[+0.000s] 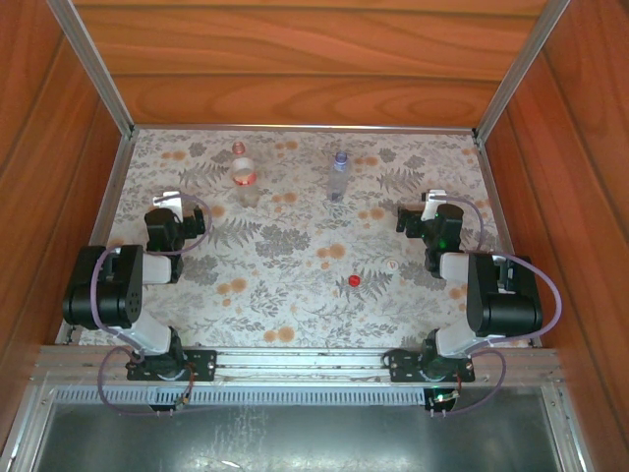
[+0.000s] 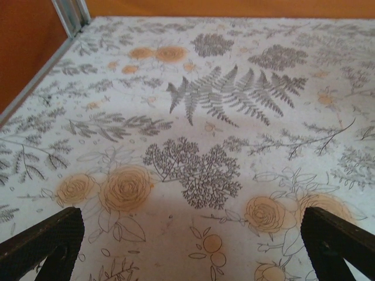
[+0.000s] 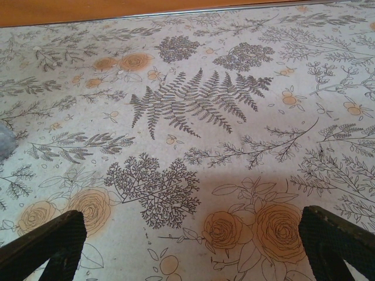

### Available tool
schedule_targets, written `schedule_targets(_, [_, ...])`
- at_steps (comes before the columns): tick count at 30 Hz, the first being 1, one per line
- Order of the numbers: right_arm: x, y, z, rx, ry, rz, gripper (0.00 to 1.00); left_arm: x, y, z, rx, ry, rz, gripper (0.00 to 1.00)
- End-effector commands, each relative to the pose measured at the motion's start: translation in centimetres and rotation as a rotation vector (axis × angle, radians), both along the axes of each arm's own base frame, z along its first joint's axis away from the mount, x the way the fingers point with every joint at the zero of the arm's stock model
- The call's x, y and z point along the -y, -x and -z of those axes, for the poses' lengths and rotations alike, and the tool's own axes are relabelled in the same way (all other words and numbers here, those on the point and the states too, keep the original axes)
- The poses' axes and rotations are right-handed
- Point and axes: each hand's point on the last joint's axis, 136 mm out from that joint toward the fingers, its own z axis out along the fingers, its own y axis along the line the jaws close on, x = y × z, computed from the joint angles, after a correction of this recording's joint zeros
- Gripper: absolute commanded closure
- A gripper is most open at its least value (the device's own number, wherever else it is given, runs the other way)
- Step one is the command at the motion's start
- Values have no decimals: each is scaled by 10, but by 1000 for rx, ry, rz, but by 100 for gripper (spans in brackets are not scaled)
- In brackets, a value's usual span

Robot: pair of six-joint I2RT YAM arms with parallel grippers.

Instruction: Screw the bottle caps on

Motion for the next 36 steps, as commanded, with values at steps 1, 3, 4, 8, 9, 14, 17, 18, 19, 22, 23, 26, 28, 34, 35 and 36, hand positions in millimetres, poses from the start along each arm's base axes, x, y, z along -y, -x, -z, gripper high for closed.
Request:
schedule_targets(1, [-6,2,-19,55,6,-31,0,5,3,-27,77,-46,9,0])
schedule_targets(3, [-7,6,-26,65,3,-40,0,5,9,-38,107,-53,3,0])
schedule_targets(4, [-10,8,-31,63,1,-52,0,5,13,-44,121,-55,-3,0])
schedule_targets(8, [-21,15,-50,82,25,-98,0,9,28,-70,178,-85,7,0])
schedule_targets(9, [-25,17,-55,86,34,-111,0,13,30,-77,192,-89,24,0])
schedule_targets(14, [-65,30,-92,140,64,-246,0,58,40,-115,265,-76,237,0])
schedule_targets(17, [-99,45,-114,176,74,-366,0,85,41,-126,286,-33,362,0])
schedule_targets(18, [-110,51,-120,186,68,-405,0,92,41,-129,291,-21,390,0])
schedule_targets(19, [-121,57,-126,198,59,-447,0,100,40,-130,290,-10,427,0])
schedule_targets(22, [-154,78,-140,229,32,-569,0,121,35,-127,270,13,514,0])
schedule_targets(23, [-166,85,-143,236,22,-609,0,128,31,-125,258,23,539,0])
schedule_targets(26, [-195,101,-151,253,15,-715,0,145,19,-118,247,41,586,0])
schedule_targets(28, [-211,108,-154,261,18,-766,0,151,9,-113,243,57,599,0])
schedule_targets(34, [-250,122,-157,271,26,-875,0,160,-21,-95,250,99,587,0])
schedule_targets(35, [-255,124,-157,273,27,-890,0,161,-25,-91,246,99,582,0])
schedule_targets(36, [-259,124,-157,275,28,-899,0,161,-29,-88,248,100,576,0])
